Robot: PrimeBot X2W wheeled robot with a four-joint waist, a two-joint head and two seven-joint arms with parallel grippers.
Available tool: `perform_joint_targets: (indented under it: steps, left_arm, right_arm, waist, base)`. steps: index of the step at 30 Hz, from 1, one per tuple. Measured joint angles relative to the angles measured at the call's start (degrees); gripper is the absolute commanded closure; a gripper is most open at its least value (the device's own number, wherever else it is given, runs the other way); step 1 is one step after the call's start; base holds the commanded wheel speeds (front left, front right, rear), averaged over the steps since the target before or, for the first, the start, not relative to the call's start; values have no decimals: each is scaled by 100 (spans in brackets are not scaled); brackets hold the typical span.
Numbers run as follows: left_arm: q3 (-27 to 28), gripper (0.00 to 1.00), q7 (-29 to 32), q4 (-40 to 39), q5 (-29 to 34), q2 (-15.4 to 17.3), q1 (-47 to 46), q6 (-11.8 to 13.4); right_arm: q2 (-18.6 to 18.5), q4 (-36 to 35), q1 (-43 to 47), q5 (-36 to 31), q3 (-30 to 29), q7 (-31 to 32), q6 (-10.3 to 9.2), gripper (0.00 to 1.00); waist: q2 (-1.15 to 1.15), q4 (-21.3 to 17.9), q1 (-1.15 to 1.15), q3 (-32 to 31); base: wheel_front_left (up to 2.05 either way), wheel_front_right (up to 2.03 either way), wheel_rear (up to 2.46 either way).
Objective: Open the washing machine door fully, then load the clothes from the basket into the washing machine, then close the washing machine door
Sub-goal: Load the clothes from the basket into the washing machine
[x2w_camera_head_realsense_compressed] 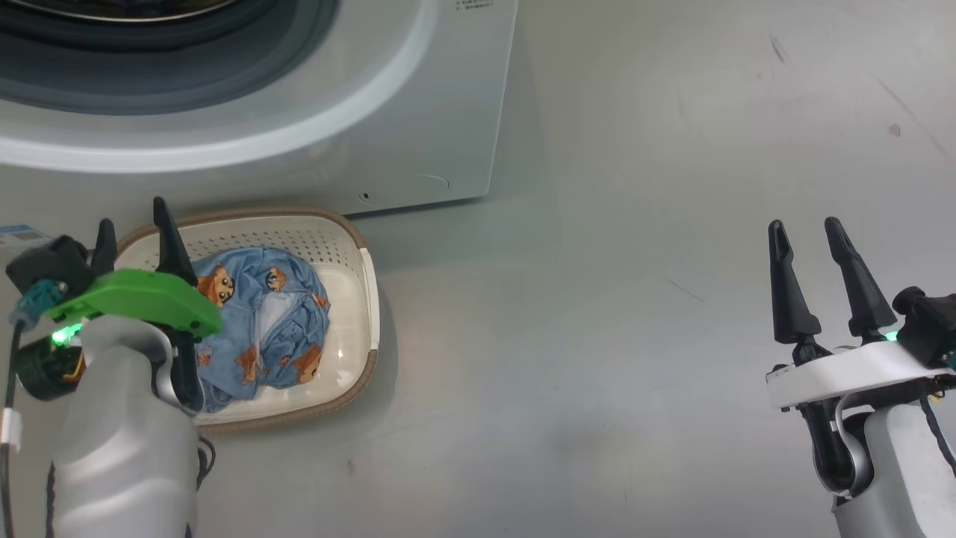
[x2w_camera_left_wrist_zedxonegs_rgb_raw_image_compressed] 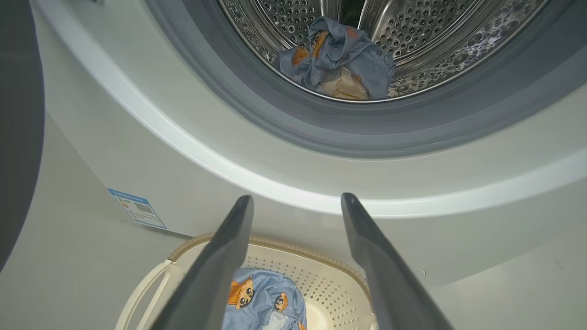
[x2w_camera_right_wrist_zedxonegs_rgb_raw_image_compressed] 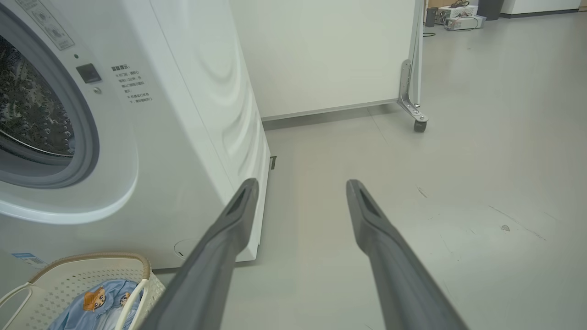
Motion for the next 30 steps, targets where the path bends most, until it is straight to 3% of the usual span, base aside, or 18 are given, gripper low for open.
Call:
perform_joint_targets:
  steps: [17, 30]
  left_arm:
    - [18, 0, -101, -345, -114, -11, 1787, 1]
    - [-132, 0, -102, -1695, -93, -13, 3078, 7]
  right_arm:
    - [-104, 143, 861, -73, -10, 0, 0, 0]
    - [-133, 231, 1396, -94, 199, 0, 0, 0]
  waist:
    - [0, 209, 0, -1271]
    - [0, 251, 0, -2126]
  base:
    - [0, 0, 0]
    - [0, 0, 0]
